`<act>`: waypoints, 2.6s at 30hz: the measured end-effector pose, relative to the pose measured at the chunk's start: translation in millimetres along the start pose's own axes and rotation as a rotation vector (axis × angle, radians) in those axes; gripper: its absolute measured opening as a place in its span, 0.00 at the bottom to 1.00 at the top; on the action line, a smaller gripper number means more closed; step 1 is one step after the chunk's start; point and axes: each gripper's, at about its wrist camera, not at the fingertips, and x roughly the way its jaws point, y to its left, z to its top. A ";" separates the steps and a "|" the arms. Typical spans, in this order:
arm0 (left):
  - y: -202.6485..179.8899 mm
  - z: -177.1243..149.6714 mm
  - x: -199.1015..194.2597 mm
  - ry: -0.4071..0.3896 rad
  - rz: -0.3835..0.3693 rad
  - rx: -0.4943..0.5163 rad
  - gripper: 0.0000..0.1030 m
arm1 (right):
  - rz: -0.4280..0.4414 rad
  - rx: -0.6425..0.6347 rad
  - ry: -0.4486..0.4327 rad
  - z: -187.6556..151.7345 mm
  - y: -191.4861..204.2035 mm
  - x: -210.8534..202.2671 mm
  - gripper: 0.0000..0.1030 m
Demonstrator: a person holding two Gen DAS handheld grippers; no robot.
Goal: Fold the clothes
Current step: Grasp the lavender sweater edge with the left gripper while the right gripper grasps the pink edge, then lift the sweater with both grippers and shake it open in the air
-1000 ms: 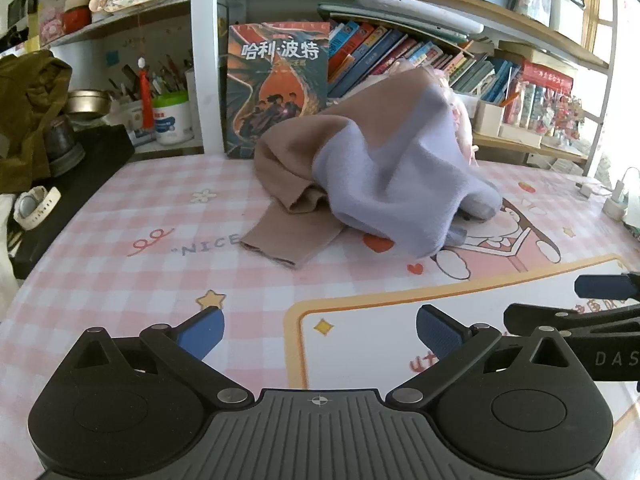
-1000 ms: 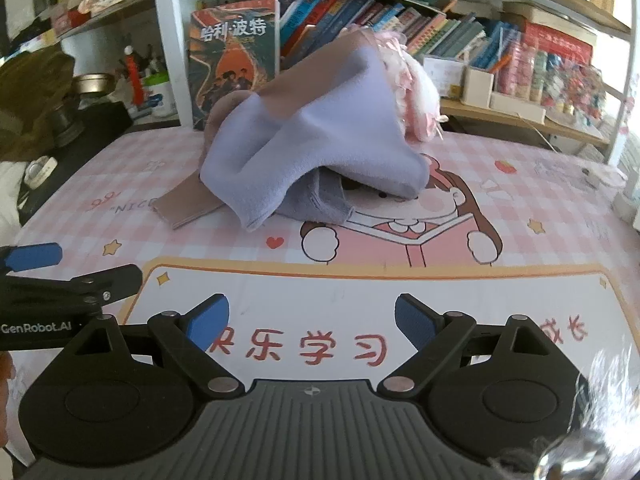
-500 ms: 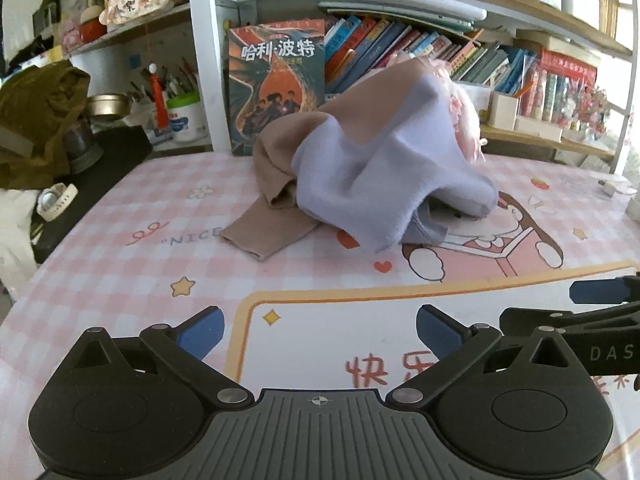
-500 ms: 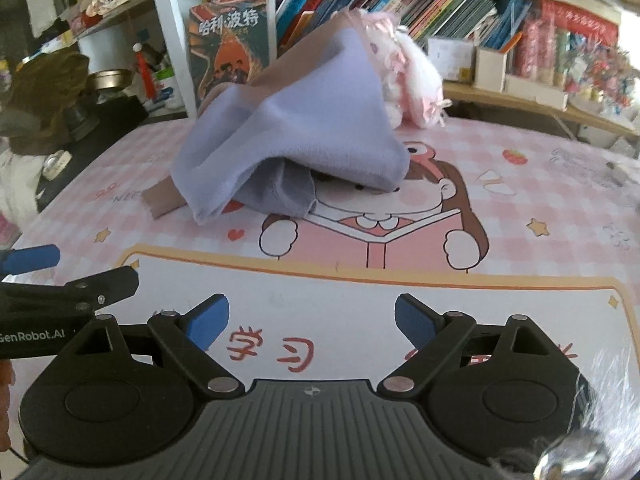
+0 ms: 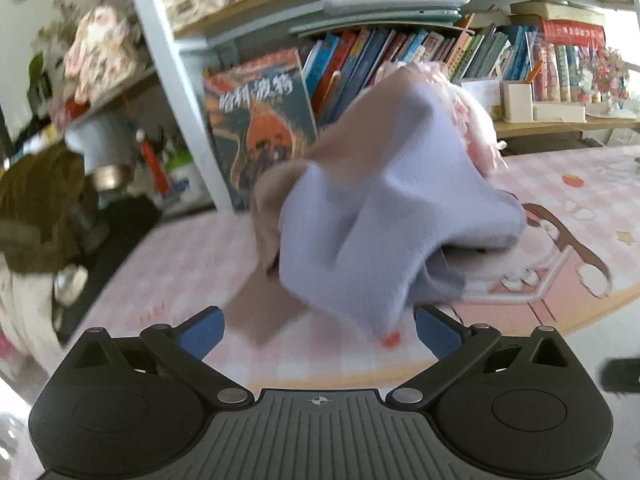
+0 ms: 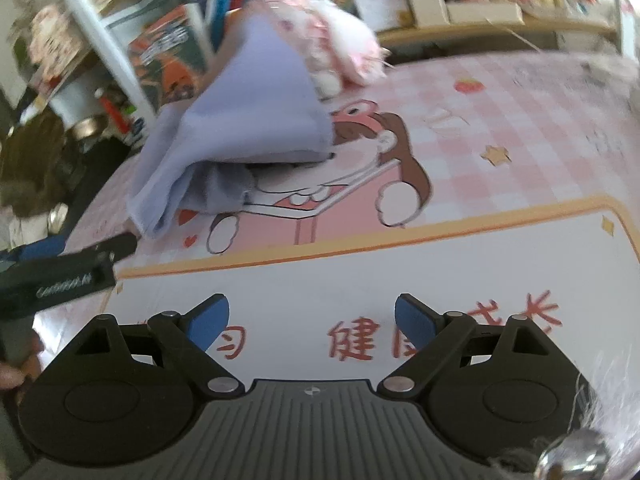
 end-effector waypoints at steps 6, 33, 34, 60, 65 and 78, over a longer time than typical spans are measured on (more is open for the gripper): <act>-14.6 16.6 41.8 -0.018 0.042 0.118 0.89 | 0.011 0.046 -0.038 7.1 -11.9 -9.7 0.87; -42.5 -18.6 -100.1 -0.065 -0.259 0.140 0.07 | 0.453 0.575 0.074 22.8 -24.2 17.1 0.65; -42.0 -20.8 -99.4 -0.055 -0.254 0.150 0.07 | 0.453 0.598 0.076 22.6 -25.7 18.5 0.59; 62.7 112.7 -187.2 -0.645 -0.765 -0.314 0.07 | 0.756 -0.191 -0.678 235.2 94.9 -217.4 0.10; 70.5 48.2 -94.6 -0.226 -0.642 -0.417 0.07 | 0.510 -0.213 -0.260 217.1 117.3 -80.4 0.10; 133.2 -27.0 10.3 0.069 -0.387 -0.411 0.08 | 0.296 -0.222 0.031 142.7 178.1 77.2 0.21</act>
